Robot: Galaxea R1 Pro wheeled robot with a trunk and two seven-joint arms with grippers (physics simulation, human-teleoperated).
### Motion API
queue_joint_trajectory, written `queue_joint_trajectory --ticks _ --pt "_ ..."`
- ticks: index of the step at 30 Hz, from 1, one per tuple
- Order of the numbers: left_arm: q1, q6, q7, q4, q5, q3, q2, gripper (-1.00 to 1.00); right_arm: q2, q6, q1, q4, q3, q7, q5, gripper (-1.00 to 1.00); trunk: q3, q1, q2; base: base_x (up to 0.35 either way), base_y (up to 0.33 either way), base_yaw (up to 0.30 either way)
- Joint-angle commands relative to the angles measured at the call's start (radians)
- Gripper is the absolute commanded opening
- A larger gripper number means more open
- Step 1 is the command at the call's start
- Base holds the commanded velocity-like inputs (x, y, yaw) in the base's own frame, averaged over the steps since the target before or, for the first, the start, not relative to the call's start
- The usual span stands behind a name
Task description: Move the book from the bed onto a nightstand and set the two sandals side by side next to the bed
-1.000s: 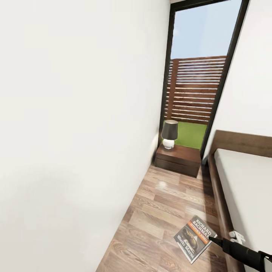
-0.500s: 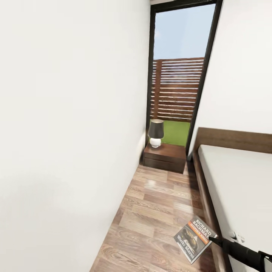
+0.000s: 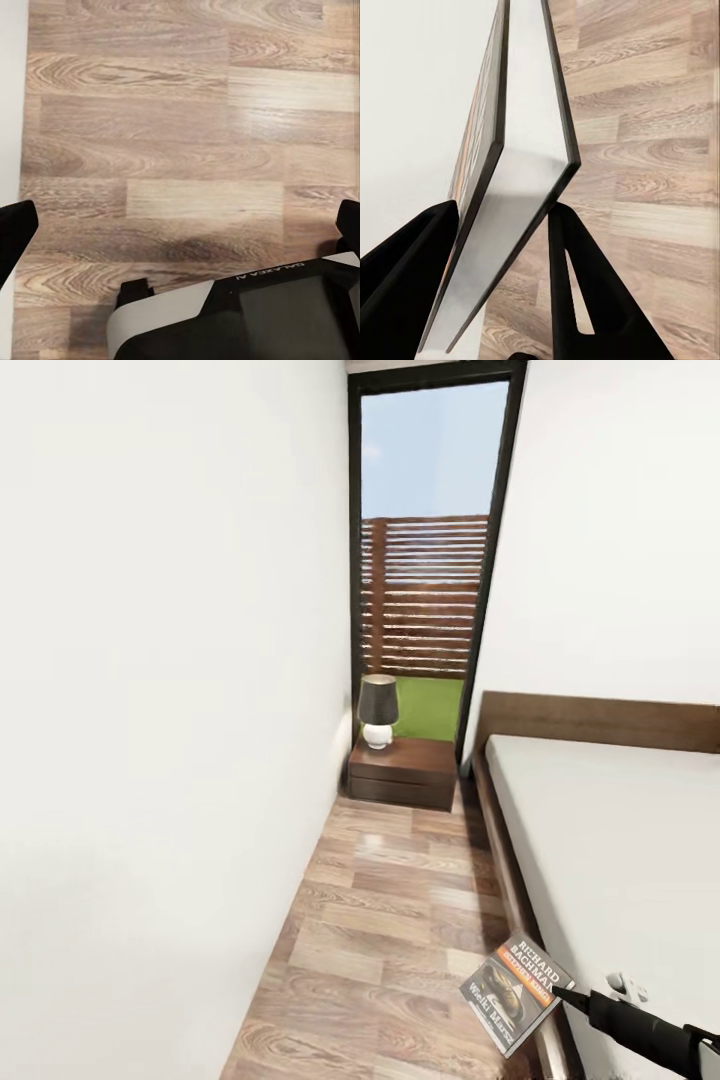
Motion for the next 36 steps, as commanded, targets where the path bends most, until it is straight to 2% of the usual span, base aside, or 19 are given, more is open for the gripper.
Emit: queue_joint_trajectory --ticks 1,27,36 --pt "-0.001 -0.005 0.001 0.001 -0.007 -0.004 0.000 1.00 0.000 0.010 -0.002 0.003 0.001 0.005 -0.011 -1.00 -0.002 0.001 -0.002 0.000 0.000 -0.251" --pt "-0.001 -0.005 0.001 0.001 -0.007 -0.004 0.000 1.00 0.000 0.010 -0.002 0.003 0.001 0.005 -0.011 -1.00 -0.001 0.001 -0.002 0.000 0.000 -0.248" --pt "-0.001 -0.005 0.001 0.001 -0.006 -0.004 0.000 1.00 0.000 0.010 -0.002 0.003 0.001 0.006 -0.011 -1.00 -0.001 0.001 -0.002 0.000 0.000 -0.030"
